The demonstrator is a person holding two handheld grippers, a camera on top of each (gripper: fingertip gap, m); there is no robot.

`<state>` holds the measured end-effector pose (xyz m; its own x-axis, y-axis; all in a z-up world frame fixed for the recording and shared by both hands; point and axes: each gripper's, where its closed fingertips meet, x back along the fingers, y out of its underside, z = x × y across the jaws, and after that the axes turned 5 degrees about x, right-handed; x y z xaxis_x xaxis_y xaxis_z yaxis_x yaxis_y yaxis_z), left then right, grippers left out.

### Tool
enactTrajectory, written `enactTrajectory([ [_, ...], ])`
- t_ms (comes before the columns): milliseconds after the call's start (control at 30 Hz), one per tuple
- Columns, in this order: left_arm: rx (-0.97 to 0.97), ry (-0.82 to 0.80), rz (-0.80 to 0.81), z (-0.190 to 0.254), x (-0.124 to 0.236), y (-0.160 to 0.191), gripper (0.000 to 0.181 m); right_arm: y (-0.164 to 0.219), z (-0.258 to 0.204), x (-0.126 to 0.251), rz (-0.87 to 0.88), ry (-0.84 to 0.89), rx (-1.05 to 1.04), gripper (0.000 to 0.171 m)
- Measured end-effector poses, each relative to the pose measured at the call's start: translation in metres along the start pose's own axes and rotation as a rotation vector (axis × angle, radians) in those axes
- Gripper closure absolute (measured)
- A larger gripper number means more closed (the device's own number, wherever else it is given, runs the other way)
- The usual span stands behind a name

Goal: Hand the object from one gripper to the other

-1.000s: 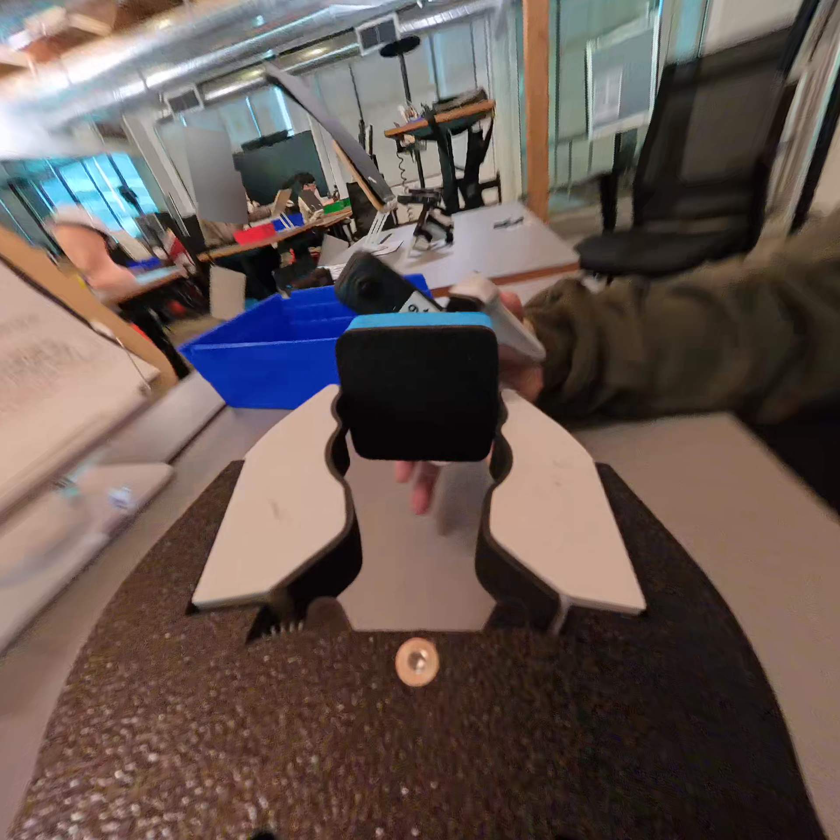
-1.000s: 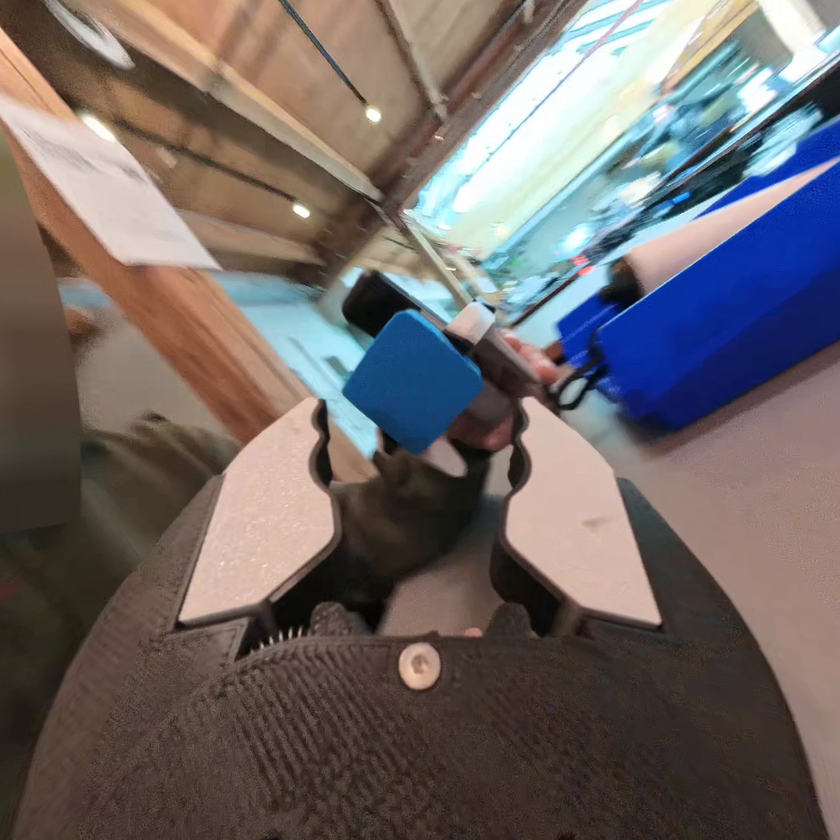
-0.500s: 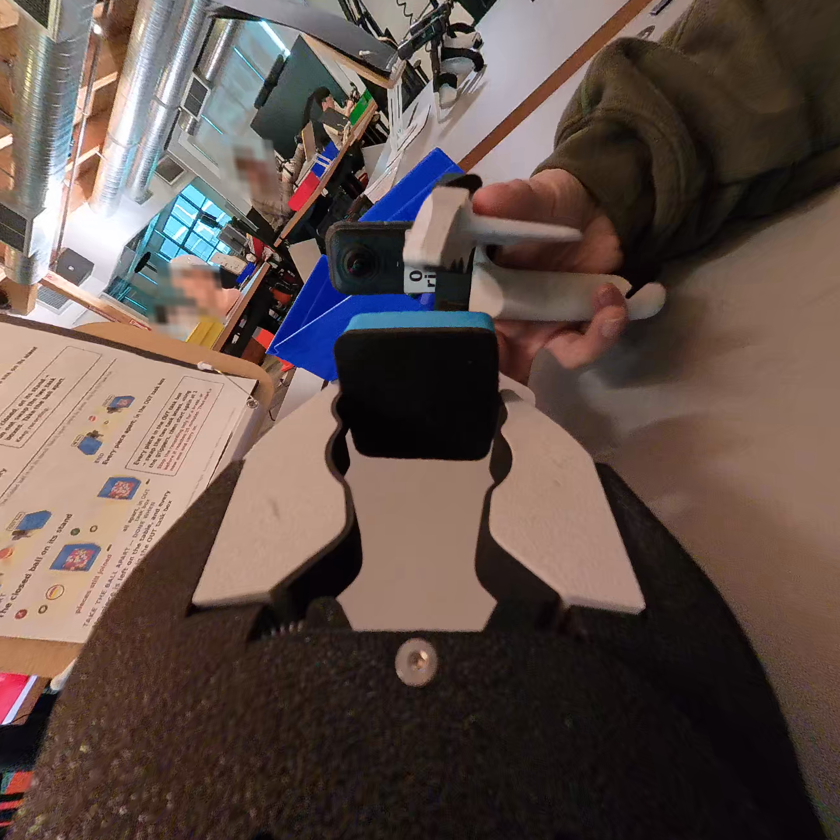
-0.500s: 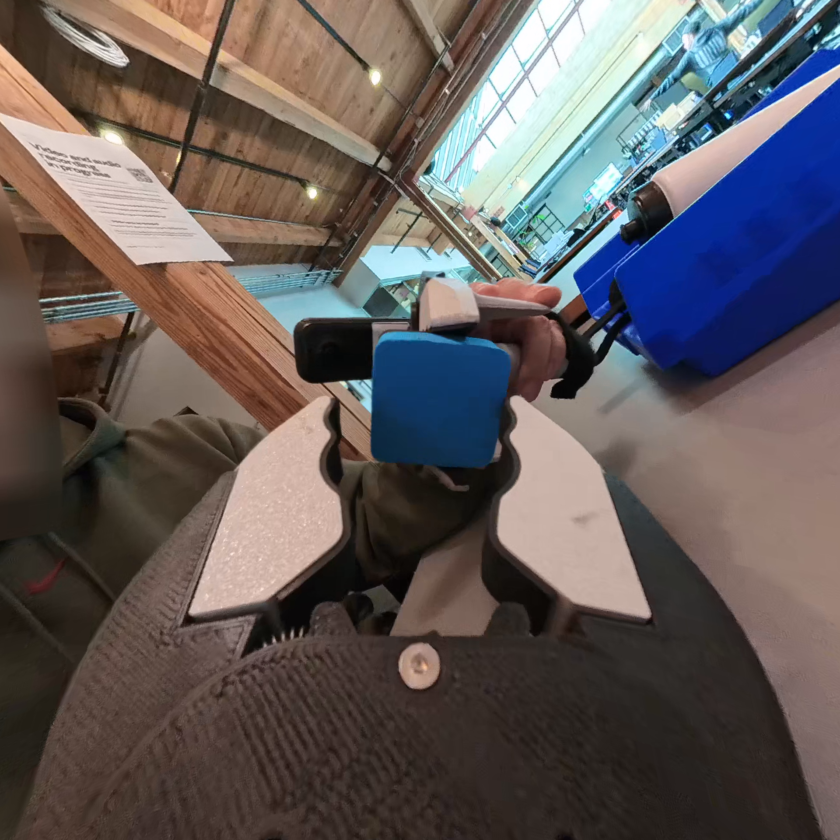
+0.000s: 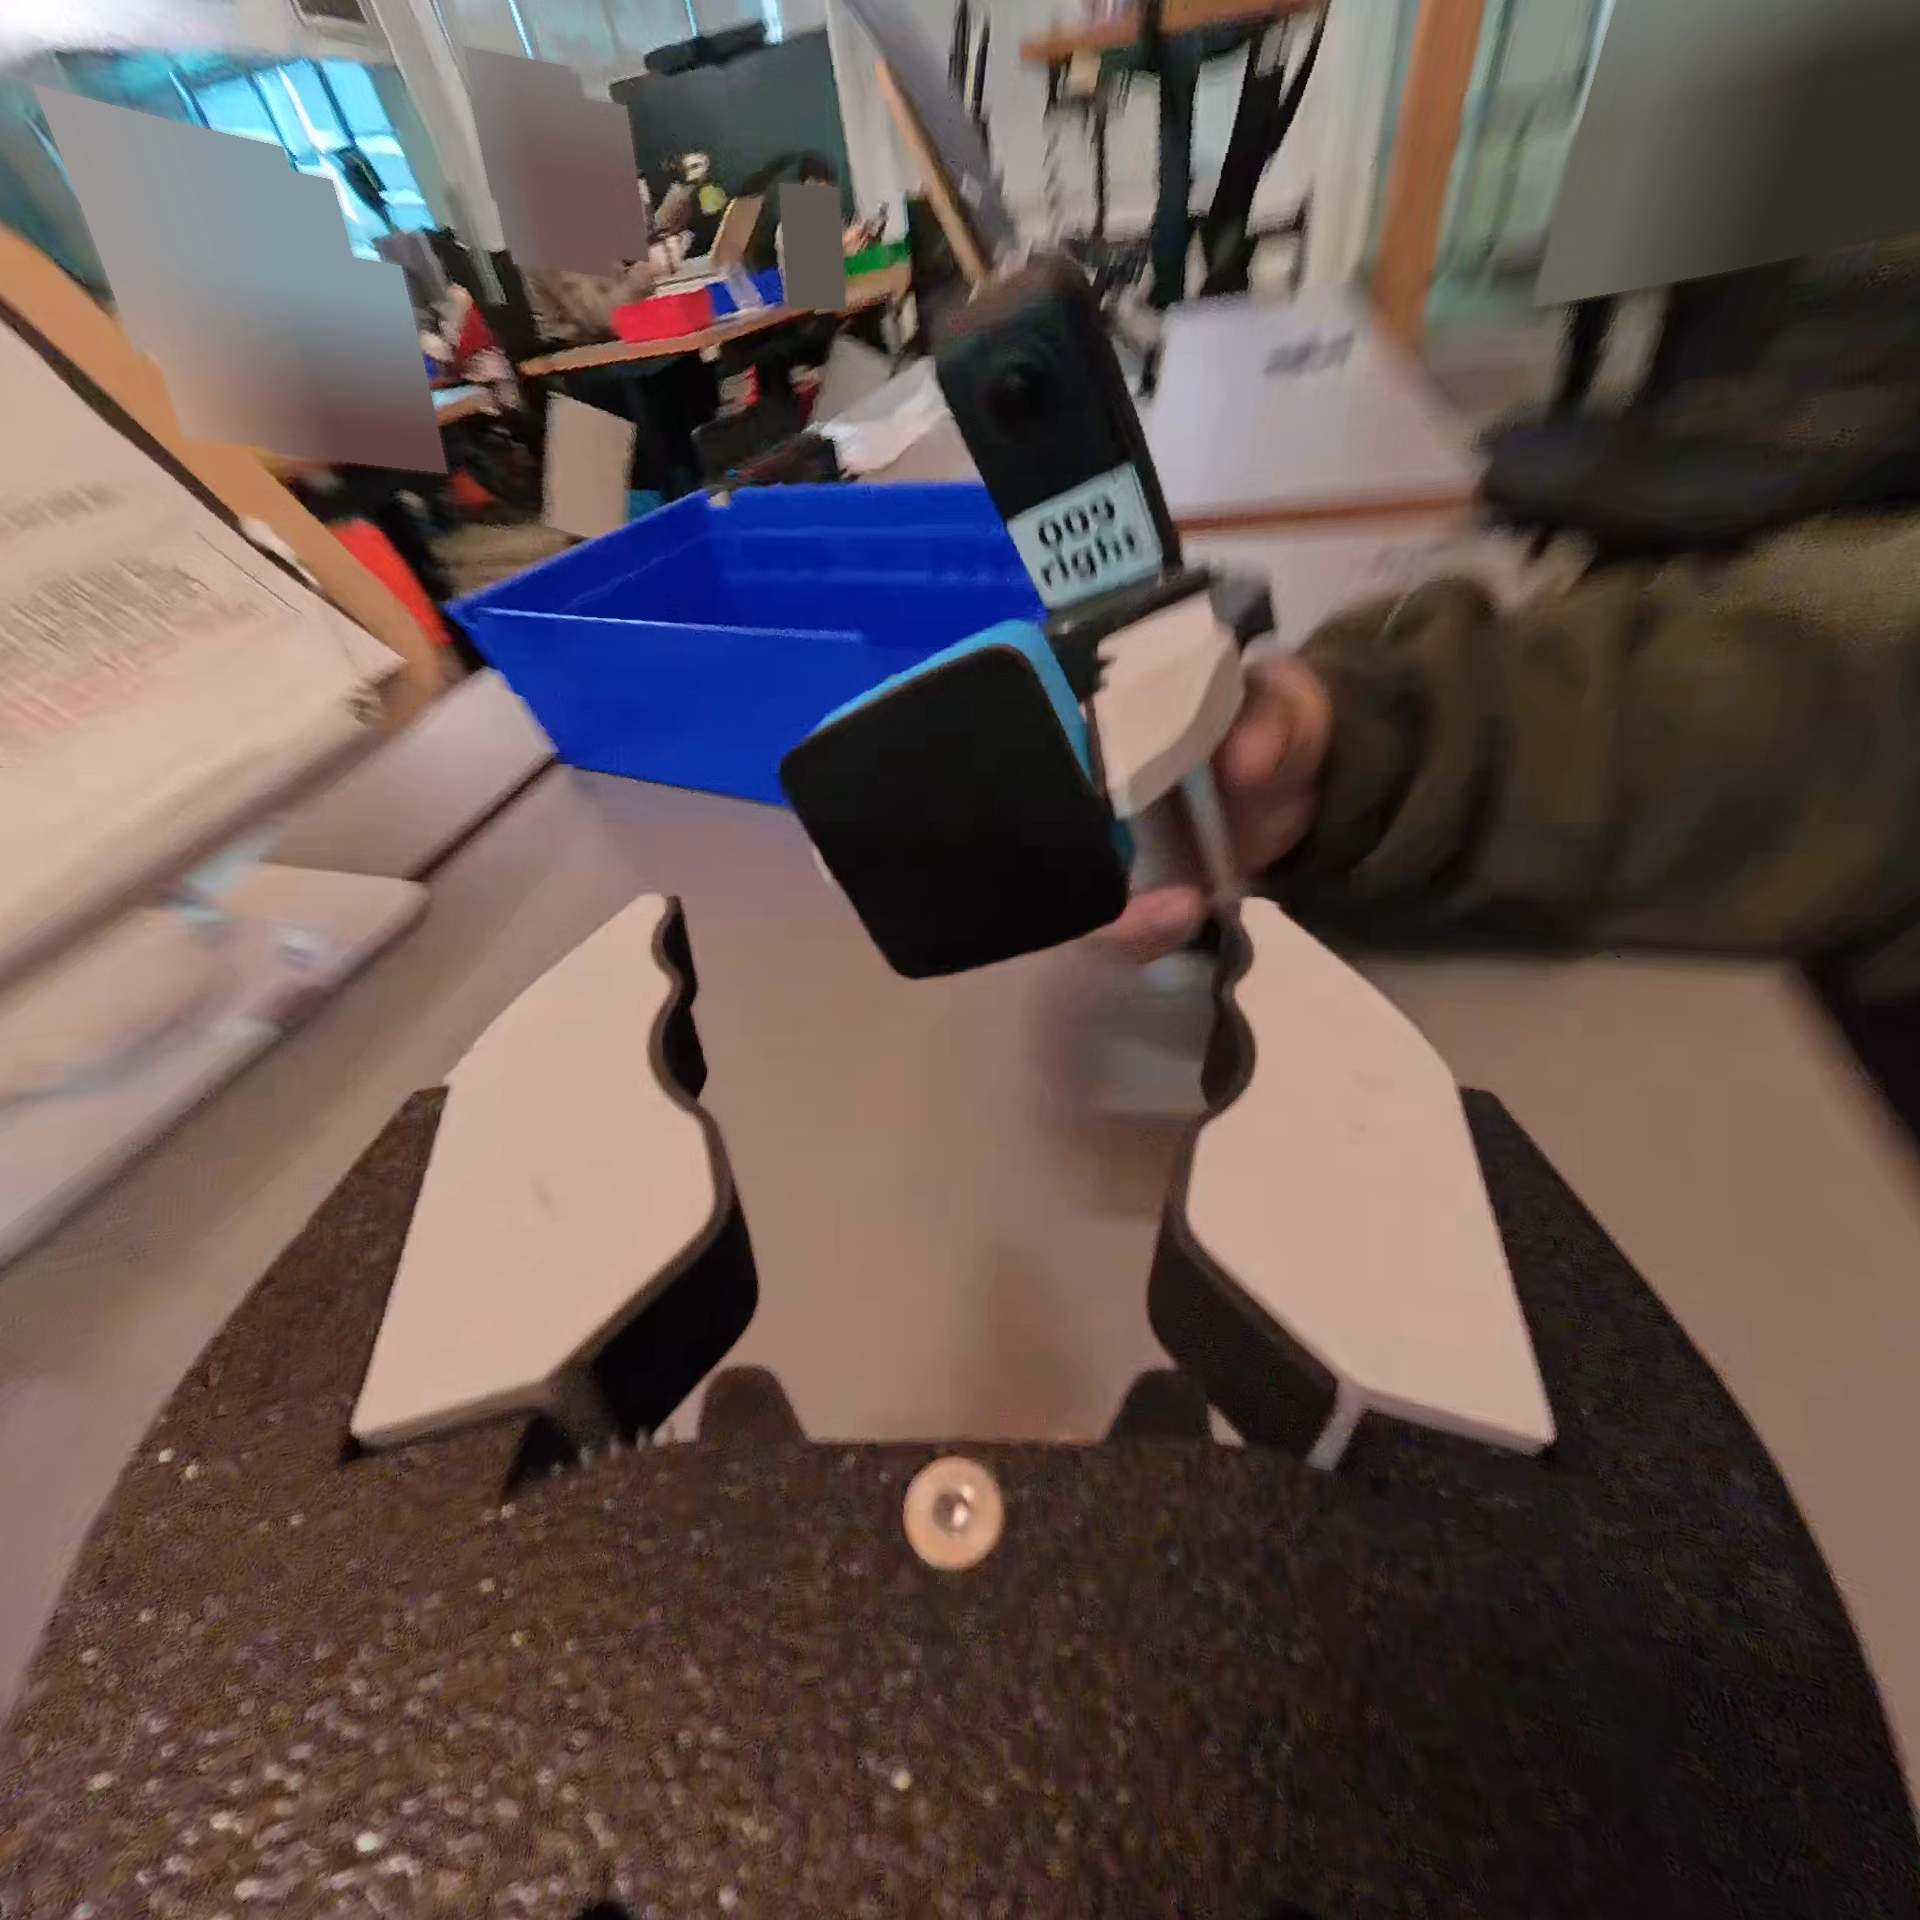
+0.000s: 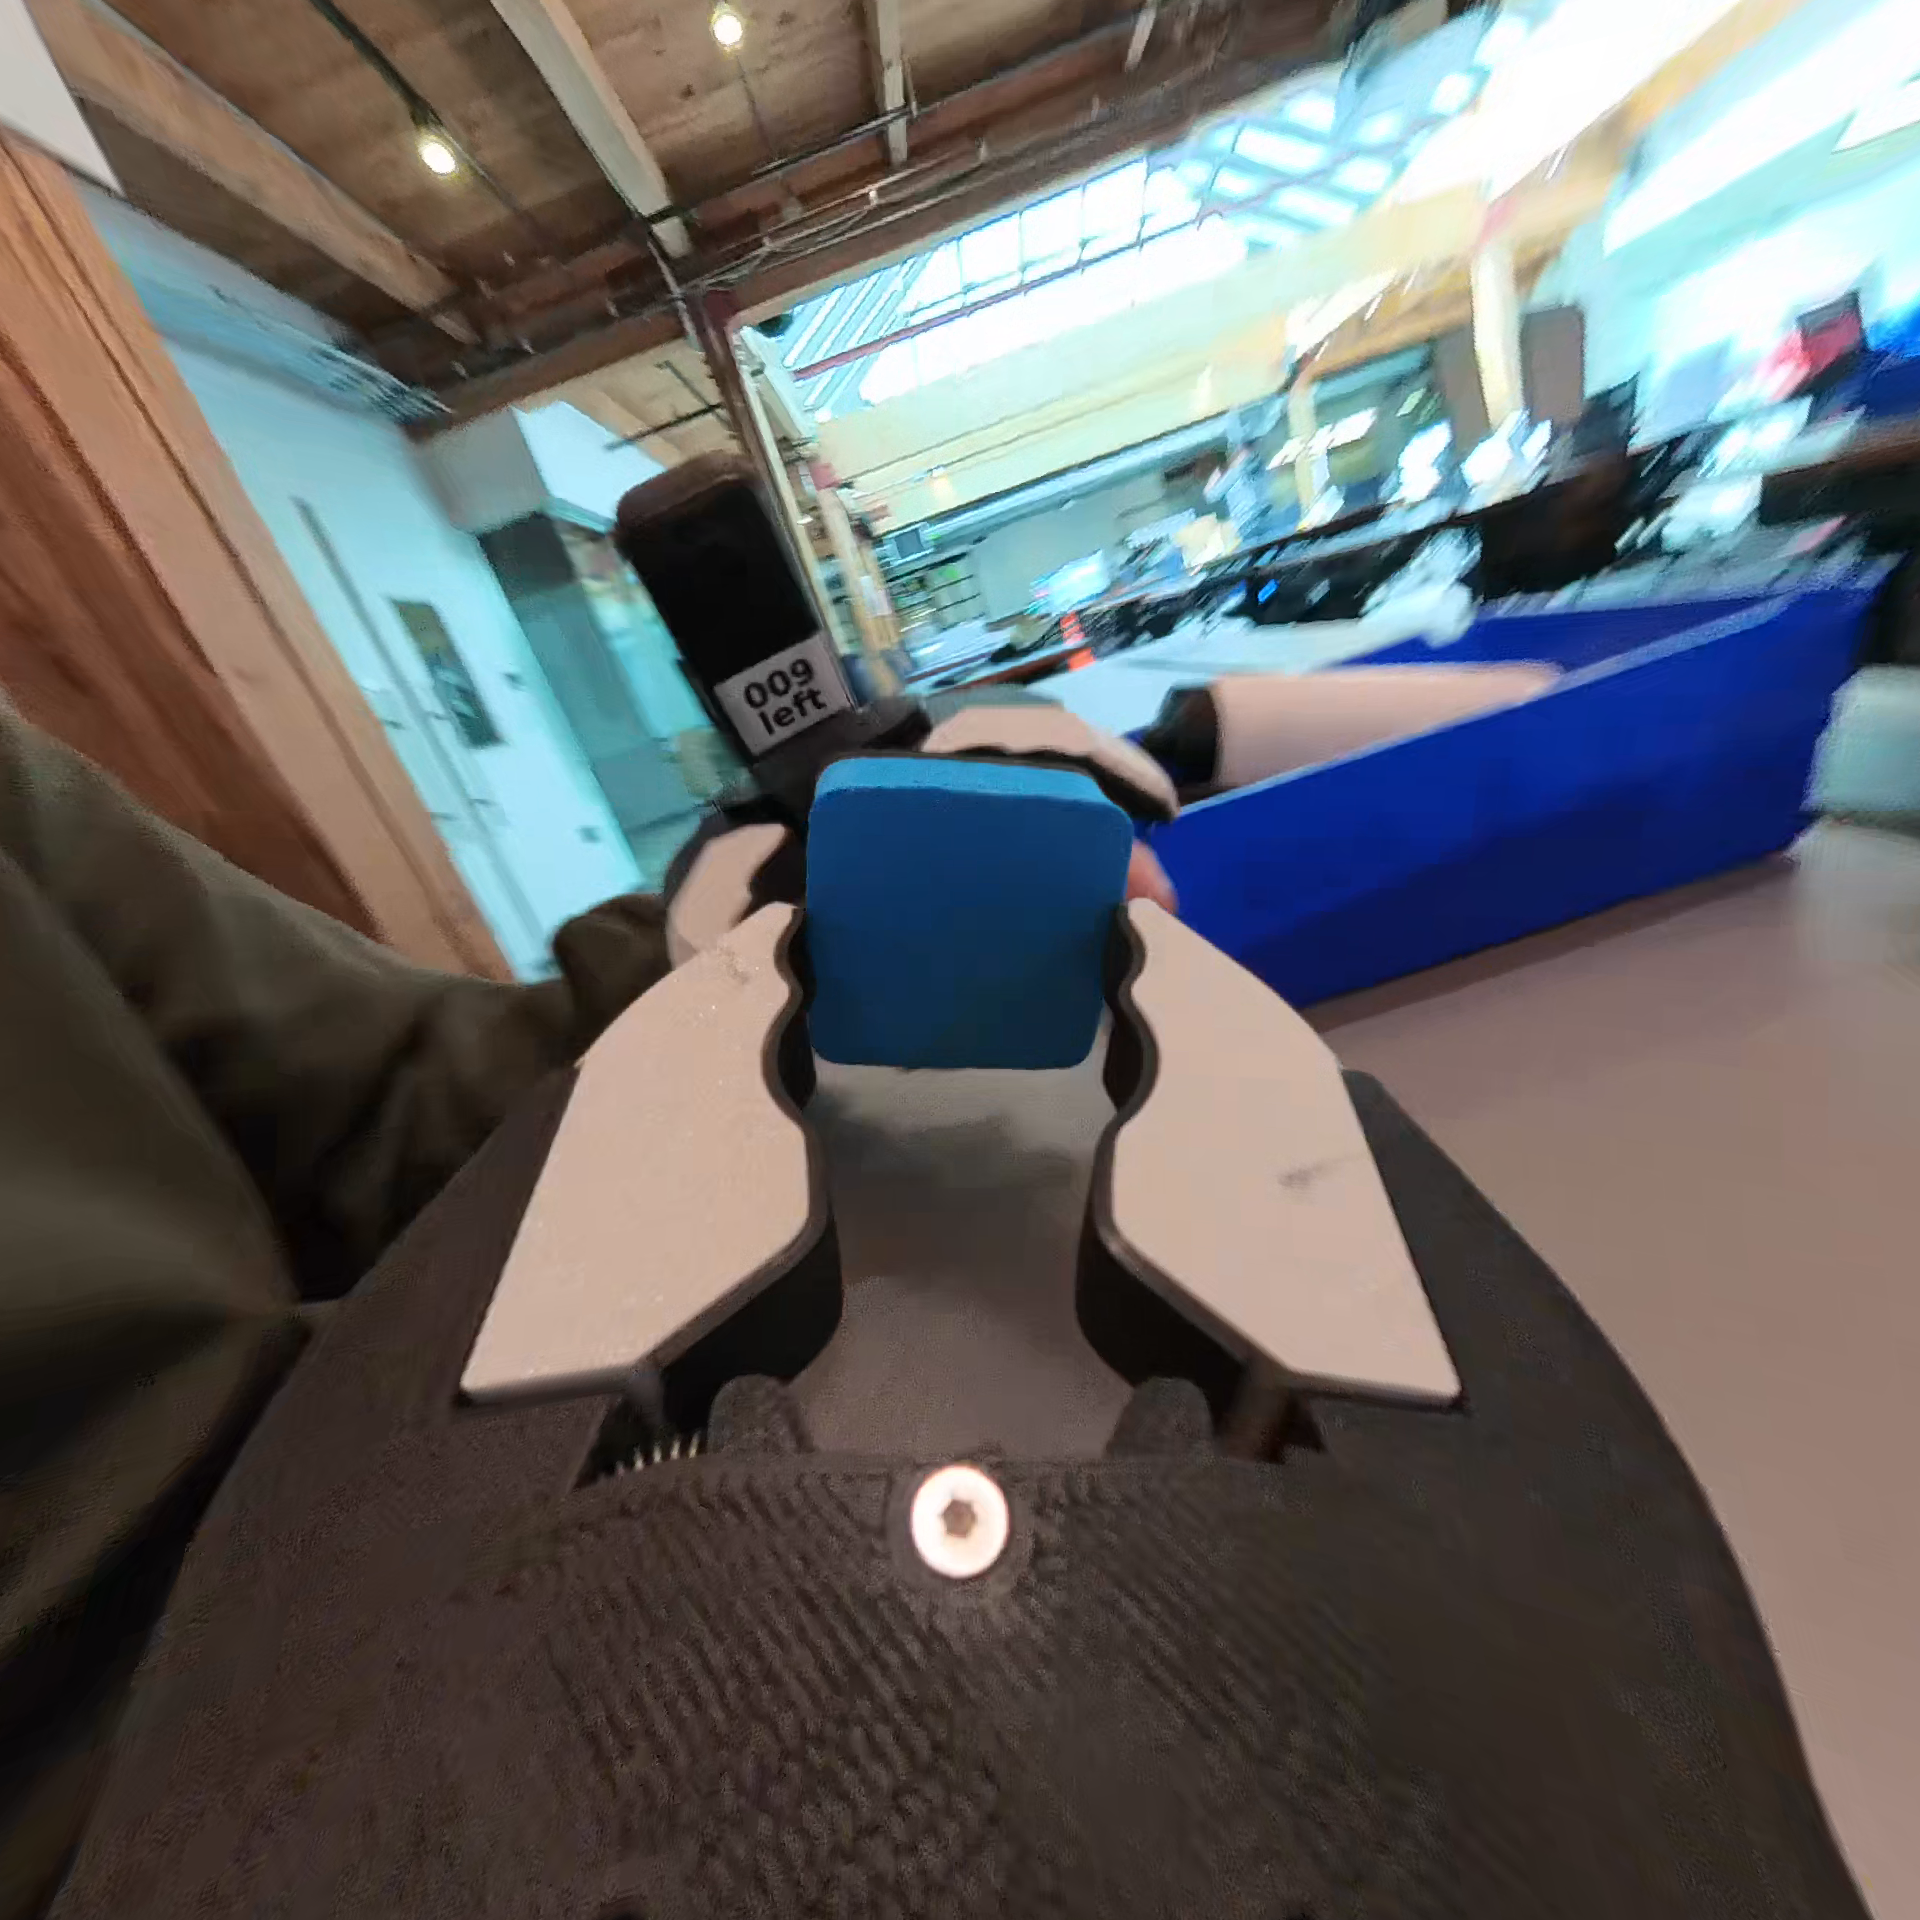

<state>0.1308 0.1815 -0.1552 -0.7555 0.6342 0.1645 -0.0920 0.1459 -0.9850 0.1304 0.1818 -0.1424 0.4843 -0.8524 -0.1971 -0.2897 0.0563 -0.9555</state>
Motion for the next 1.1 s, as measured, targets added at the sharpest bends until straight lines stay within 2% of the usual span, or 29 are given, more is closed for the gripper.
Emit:
enactTrajectory([
  [67,0.263,0.066,0.077,-0.002,0.003,-0.013,0.088,-0.009,0.002,0.004,0.016,0.075,0.221,0.117],
  [167,0.673,0.211,0.132,-0.003,0.003,-0.021,0.095,-0.012,0.0,0.007,-0.043,0.186,0.66,0.117],
  [267,0.938,0.481,0.118,0.017,0.005,-0.022,0.12,0.002,0.0,0.003,-0.188,0.239,0.998,0.117],
  [300,0.982,0.497,0.094,0.018,0.003,-0.017,0.117,0.008,-0.001,0.001,-0.231,0.233,1.057,0.117],
  [400,0.96,0.481,0.049,0.018,0.003,-0.005,0.127,0.016,-0.006,-0.003,-0.265,0.208,1.135,0.117],
  [500,0.927,0.507,0.032,0.021,0.009,-0.003,0.131,0.012,-0.016,-0.007,-0.209,0.179,1.132,0.118],
  [567,0.923,0.456,0.0,0.017,0.007,0.004,0.097,0.01,-0.024,-0.011,-0.17,0.144,1.101,0.118],
  [600,0.92,0.446,-0.011,0.017,0.006,0.007,0.088,0.011,-0.027,-0.012,-0.161,0.13,1.092,0.117],
  [767,0.883,0.596,-0.047,0.043,0.004,0.005,0.092,0.012,-0.034,-0.014,-0.123,0.081,1.029,0.117],
  [833,0.894,0.688,-0.002,0.051,0.007,-0.005,0.118,0.012,-0.032,-0.014,-0.123,0.085,1.019,0.117],
  [867,0.914,0.691,0.009,0.05,0.007,-0.007,0.119,0.011,-0.031,-0.013,-0.125,0.095,1.021,0.117],
  [967,0.901,0.654,-0.006,0.045,0.004,-0.001,0.119,0.016,-0.024,-0.012,-0.175,0.12,1.03,0.114],
  [1100,0.839,0.487,-0.053,0.029,-0.003,0.015,0.12,0.03,-0.013,-0.004,-0.281,0.118,0.981,0.107],
])
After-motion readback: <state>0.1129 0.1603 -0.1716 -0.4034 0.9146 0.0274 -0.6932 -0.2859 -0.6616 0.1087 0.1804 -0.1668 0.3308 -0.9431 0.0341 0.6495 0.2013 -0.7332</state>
